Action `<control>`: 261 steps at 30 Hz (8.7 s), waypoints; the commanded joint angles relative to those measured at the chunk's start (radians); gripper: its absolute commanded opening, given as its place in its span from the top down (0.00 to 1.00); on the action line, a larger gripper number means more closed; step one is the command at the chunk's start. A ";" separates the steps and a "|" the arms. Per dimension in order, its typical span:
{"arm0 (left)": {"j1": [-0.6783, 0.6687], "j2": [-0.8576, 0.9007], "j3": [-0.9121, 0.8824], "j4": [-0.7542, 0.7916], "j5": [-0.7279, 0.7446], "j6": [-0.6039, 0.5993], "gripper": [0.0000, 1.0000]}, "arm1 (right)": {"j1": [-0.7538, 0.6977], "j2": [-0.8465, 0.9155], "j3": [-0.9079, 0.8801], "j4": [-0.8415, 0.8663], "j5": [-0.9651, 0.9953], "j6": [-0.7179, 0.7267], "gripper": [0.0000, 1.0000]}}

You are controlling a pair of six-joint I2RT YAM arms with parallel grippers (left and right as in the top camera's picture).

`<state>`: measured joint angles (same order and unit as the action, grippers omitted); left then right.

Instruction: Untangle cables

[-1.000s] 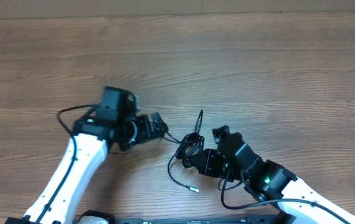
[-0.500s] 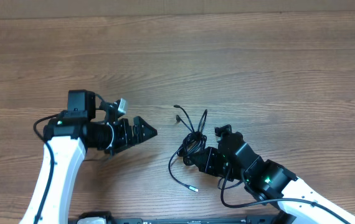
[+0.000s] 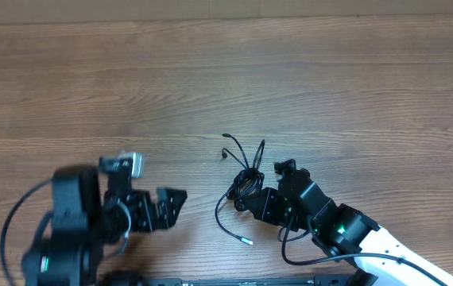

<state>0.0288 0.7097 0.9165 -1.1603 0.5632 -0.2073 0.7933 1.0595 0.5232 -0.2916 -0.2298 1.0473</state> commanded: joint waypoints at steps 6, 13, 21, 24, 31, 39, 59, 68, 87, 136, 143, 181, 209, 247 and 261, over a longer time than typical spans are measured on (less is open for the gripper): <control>0.005 -0.168 0.013 -0.104 -0.024 -0.045 0.00 | -0.003 -0.002 0.002 0.020 -0.011 0.000 0.96; 0.005 -0.167 -0.051 -0.056 -0.024 -0.117 0.00 | -0.003 -0.002 0.002 0.021 -0.033 0.000 0.96; 0.005 -0.168 -0.196 0.004 0.042 -0.175 0.04 | -0.003 -0.002 0.002 0.055 -0.037 0.000 0.96; 0.005 -0.168 -0.232 0.026 0.112 -0.175 0.05 | -0.003 -0.002 0.002 0.058 -0.052 0.000 0.96; 0.005 -0.168 -0.241 0.067 0.143 -0.174 0.12 | -0.003 -0.002 0.002 0.280 -0.309 -0.083 0.96; 0.005 -0.168 -0.241 0.121 0.212 -0.126 0.19 | -0.003 -0.002 0.002 0.306 -0.296 -0.086 0.96; 0.004 -0.144 -0.241 0.215 0.154 -0.211 0.25 | -0.002 -0.002 0.002 0.499 -0.657 -0.349 0.96; 0.004 -0.089 -0.242 0.245 0.213 -0.208 0.51 | -0.002 -0.002 0.002 0.540 -0.708 -0.346 0.96; 0.004 -0.043 -0.242 0.343 -0.004 -0.128 0.96 | -0.002 -0.002 0.002 0.108 -0.224 -0.401 0.84; 0.003 0.137 -0.242 0.419 0.110 -0.129 0.96 | 0.160 -0.002 0.002 0.303 -0.166 -0.048 0.49; 0.002 0.005 -0.242 0.421 0.152 -0.051 0.96 | 0.161 -0.002 0.002 0.383 -0.111 -0.045 0.64; -0.192 -0.105 -0.242 0.403 -0.413 -0.439 0.96 | 0.159 0.119 0.002 0.755 -0.412 -0.276 0.96; -0.192 -0.103 -0.242 0.455 -0.229 -0.286 0.96 | 0.159 0.119 0.002 0.417 -0.177 -0.151 0.68; -0.193 -0.103 -0.243 0.296 0.163 -0.198 0.96 | 0.158 0.119 0.002 0.662 0.022 -0.034 0.61; -0.193 -0.103 -0.243 0.298 0.109 -0.244 0.96 | 0.158 0.119 0.002 0.640 -0.054 -0.112 0.62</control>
<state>-0.1444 0.6067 0.6868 -0.8619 0.6586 -0.4458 0.9424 1.2015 0.4831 0.3706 -0.2462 0.9413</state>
